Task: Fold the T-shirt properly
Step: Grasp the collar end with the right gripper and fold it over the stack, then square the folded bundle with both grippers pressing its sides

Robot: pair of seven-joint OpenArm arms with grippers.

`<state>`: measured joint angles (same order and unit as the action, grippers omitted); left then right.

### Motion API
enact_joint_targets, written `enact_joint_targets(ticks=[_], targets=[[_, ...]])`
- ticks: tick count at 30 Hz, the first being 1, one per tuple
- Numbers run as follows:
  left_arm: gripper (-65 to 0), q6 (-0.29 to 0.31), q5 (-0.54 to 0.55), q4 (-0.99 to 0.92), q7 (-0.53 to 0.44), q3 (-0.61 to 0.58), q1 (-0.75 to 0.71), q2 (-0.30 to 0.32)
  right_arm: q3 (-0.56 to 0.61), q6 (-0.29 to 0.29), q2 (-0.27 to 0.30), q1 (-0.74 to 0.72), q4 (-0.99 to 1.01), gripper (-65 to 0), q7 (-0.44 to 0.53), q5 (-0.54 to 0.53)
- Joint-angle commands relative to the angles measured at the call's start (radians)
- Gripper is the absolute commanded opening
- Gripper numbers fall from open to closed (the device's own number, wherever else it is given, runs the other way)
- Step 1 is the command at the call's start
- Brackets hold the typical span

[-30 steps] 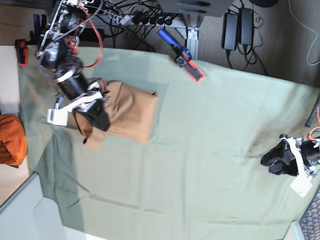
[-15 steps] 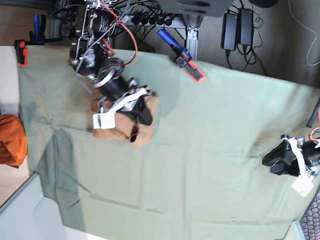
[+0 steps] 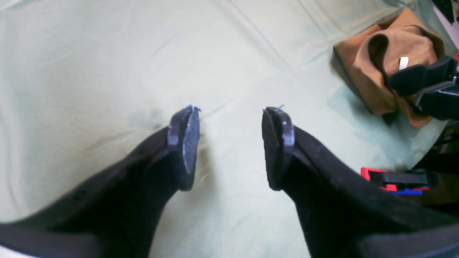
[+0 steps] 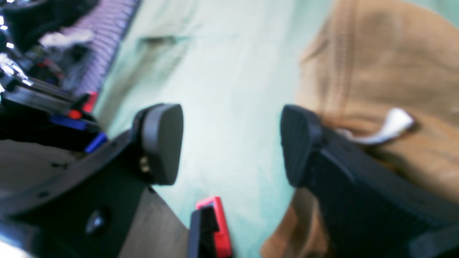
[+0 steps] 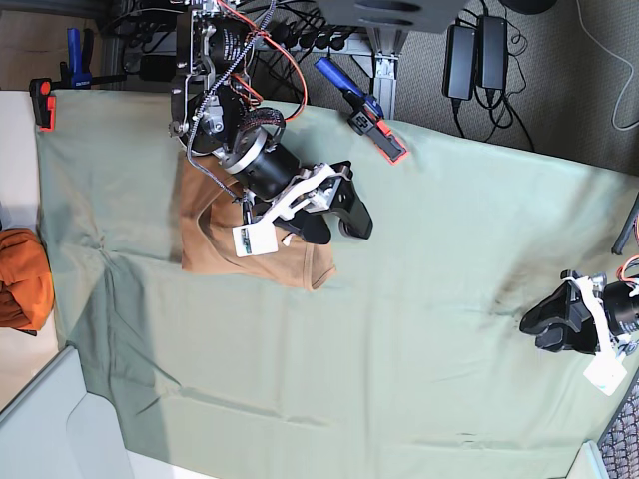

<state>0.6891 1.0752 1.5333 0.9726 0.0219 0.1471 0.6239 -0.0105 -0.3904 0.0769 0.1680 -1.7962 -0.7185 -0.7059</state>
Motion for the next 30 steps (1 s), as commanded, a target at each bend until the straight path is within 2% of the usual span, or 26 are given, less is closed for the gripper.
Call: enact_joint_targets(ticks=[1, 9, 15, 16, 17, 20, 24, 27, 30], targets=[[-33.2, 0.009, 0.024, 0.018, -0.017, 0.009, 0.021, 0.019, 0.000, -0.116, -0.003, -0.013, -0.021, -22.6, 0.023, -0.016], [-33.2, 0.009, 0.043, 0.019, 0.001, 0.008, 0.021, -0.001, 0.000, -0.120, -0.036, -0.022, -0.022, -22.6, 0.023, -0.053], [-33.6, 0.009, 0.049, 0.085, 0.025, 0.008, 0.002, -0.034, -0.002, -0.120, -0.044, -0.101, -0.022, -23.2, 0.023, -0.043], [-34.9, 0.009, 0.049, 0.134, 0.025, 0.008, -0.013, -0.038, -0.004, -0.119, -0.044, -0.119, -0.022, -26.0, 0.025, -0.024], [-37.7, 0.009, 0.045, 0.192, 0.025, 0.008, -0.031, -0.046, -0.008, -0.119, -0.044, -0.140, -0.022, -32.8, 0.033, 0.003], [-46.5, 0.009, -0.011, 0.367, 0.007, -0.019, -0.099, -0.062, -0.042, -0.119, -0.044, -0.201, -0.021, -65.0, 0.058, 0.091], [-55.5, 0.009, -0.109, 0.491, -0.050, -0.148, -0.190, -0.068, -0.155, -0.119, -0.033, -0.275, -0.018, -65.0, 0.096, 0.251], [-62.0, 0.009, -0.207, 0.502, -0.082, -0.275, -0.217, -0.101, -0.250, -0.119, 0.023, -0.317, 0.003, -65.0, 0.130, 0.296], [-64.2, 0.009, -0.329, 0.500, -0.119, -0.388, -0.217, -0.152, -0.303, -0.119, 0.103, -0.350, 0.072, -65.0, 0.143, 0.310]])
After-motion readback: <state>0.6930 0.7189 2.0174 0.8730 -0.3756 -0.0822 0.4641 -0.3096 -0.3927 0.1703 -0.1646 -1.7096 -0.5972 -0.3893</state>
